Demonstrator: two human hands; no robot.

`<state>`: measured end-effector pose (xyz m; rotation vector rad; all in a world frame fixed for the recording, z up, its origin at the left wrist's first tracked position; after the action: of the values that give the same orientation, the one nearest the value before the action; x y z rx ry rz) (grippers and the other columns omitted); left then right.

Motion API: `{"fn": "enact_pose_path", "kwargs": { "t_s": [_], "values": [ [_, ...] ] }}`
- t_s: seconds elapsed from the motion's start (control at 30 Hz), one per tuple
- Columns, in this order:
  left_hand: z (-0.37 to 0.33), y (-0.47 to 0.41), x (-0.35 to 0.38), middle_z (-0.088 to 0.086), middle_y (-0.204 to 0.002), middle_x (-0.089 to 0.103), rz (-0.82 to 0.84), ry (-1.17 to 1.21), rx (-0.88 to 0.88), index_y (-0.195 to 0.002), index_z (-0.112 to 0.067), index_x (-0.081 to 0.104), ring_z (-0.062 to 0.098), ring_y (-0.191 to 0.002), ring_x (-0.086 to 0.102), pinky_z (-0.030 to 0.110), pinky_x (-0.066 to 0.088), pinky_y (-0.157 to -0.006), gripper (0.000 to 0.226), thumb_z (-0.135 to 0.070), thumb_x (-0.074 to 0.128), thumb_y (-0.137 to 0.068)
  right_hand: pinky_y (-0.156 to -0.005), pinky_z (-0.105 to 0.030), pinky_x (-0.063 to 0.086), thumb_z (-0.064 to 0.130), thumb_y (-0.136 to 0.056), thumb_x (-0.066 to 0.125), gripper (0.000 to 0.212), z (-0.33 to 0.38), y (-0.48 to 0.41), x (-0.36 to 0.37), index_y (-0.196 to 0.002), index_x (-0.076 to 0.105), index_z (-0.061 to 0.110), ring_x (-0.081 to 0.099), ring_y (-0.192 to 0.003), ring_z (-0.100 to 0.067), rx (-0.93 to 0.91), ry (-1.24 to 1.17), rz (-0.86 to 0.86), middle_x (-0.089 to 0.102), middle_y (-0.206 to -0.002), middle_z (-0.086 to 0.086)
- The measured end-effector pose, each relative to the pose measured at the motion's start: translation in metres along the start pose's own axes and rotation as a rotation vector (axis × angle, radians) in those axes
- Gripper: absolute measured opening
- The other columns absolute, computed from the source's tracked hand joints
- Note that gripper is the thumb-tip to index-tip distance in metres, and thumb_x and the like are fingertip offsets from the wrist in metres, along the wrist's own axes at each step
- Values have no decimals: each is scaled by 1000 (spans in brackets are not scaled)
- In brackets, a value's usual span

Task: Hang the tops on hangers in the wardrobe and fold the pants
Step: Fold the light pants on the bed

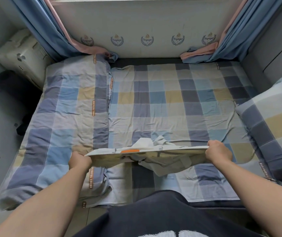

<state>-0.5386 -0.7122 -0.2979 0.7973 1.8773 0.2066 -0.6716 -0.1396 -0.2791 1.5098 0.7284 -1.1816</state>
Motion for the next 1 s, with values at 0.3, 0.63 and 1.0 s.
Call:
{"fn": "enact_pose_path", "kwargs": {
  "t_s": [0.3,0.63,1.0],
  "values": [
    [39,16,44,15,-51,66,423,396,-487,-89,0,62,19,-35,63,25,50,-34,25,-7,42,-101,-56,-31,58,-1,-98,43,22,-22,20,45,-109,61,3,70,-69,-31,474,-945,285,64,-90,-23],
    [12,34,64,15,-75,73,594,905,-549,-93,-6,60,28,-80,67,31,57,-67,24,-14,39,-101,-51,-24,57,-10,-96,37,28,16,42,63,-88,59,5,67,-63,-23,601,-1692,426,69,-69,-13],
    [-7,2,38,9,-90,74,110,306,97,-83,-20,72,30,-89,66,37,50,-79,7,-16,71,-88,-71,-47,57,-6,-90,56,14,15,17,29,-86,68,1,66,-84,-39,131,-954,44,68,-83,-21]
  ]
}}
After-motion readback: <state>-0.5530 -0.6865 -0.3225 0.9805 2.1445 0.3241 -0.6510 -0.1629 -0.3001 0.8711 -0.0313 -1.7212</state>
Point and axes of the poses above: each hand's wrist, its own y-axis away from the middle knuckle, its own x-axis out of the palm, z = x × y, the point moved 8 cm from there along -y, towards the middle knuckle
